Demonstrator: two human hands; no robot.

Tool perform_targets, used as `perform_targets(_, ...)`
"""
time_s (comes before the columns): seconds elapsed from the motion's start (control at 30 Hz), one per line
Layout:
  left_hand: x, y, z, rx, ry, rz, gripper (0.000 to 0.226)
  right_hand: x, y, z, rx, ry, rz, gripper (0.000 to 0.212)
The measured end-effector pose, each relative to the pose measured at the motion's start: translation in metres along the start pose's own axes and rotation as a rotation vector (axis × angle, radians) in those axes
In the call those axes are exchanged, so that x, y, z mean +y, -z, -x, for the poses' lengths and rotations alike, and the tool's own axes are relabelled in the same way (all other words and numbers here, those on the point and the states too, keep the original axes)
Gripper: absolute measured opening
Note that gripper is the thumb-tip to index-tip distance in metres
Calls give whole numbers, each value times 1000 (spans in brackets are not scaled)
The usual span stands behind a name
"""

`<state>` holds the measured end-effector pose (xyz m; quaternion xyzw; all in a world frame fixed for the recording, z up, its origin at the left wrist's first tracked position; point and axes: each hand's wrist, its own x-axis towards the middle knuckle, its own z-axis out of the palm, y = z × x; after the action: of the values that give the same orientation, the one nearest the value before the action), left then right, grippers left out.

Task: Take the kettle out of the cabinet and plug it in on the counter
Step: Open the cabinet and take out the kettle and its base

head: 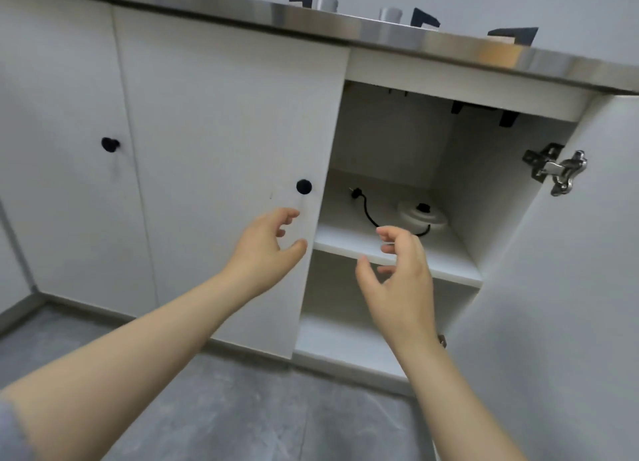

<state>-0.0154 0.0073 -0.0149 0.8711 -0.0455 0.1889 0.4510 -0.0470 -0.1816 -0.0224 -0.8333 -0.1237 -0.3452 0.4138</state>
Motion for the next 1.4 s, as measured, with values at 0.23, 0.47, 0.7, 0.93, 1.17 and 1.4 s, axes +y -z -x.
perform_targets(0.23, 22, -14, -59, 83, -33, -133, 47, 26, 4, -32, -26, -26, -28, 39)
perform_targets(0.47, 21, -15, -67, 191, -63, -198, 18, 41, 0, -31, -86, -104, -68, 36)
perform_targets(0.7, 18, 5, -18, 362, -98, -175, 39, 30, -9, -21, -123, -110, -88, 36)
perform_targets(0.93, 8, 41, 27, 432, -139, -187, 46, 5, -33, -2, -192, -60, -47, 39)
perform_targets(1.17, -7, 84, 65, 450, -158, -143, 43, -33, -58, 15, -236, -10, -61, 41)
perform_targets(1.4, -34, 148, 98, 528, -120, -123, 33, -76, -89, 31, -295, 51, -70, 41)
